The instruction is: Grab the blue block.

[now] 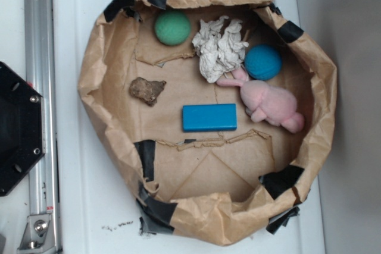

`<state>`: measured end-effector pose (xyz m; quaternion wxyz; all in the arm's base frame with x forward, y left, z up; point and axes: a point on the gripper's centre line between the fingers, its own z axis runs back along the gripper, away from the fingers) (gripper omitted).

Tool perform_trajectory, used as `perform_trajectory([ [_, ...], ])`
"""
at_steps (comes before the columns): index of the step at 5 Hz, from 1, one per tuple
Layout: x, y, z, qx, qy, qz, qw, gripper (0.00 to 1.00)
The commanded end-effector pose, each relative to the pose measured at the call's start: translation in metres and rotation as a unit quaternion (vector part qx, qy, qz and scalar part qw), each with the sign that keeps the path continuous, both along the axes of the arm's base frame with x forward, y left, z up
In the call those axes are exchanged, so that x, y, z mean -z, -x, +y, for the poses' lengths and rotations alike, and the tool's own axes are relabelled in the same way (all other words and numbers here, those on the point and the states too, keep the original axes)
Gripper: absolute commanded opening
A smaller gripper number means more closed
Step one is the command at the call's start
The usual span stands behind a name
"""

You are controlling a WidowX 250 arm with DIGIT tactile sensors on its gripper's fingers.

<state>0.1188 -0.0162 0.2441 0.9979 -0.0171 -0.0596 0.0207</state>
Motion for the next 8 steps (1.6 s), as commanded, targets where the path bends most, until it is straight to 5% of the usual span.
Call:
perform_trajectory([
  [1,0.000,0.000,0.000,0.000,0.000,0.000,1.000,1.00],
  [2,0.045,-0.050,-0.004,0.023,0.041,0.032,0.998,1.00],
  [4,0.111,-0.131,-0.001,-0.038,0.048,0.041,0.997,1.00],
  [6,0.190,-0.142,0.002,-0.060,0.015,0.035,0.997,1.00],
  [8,0.226,-0.154,0.021,-0.023,0.035,0.039,0.998,1.00],
])
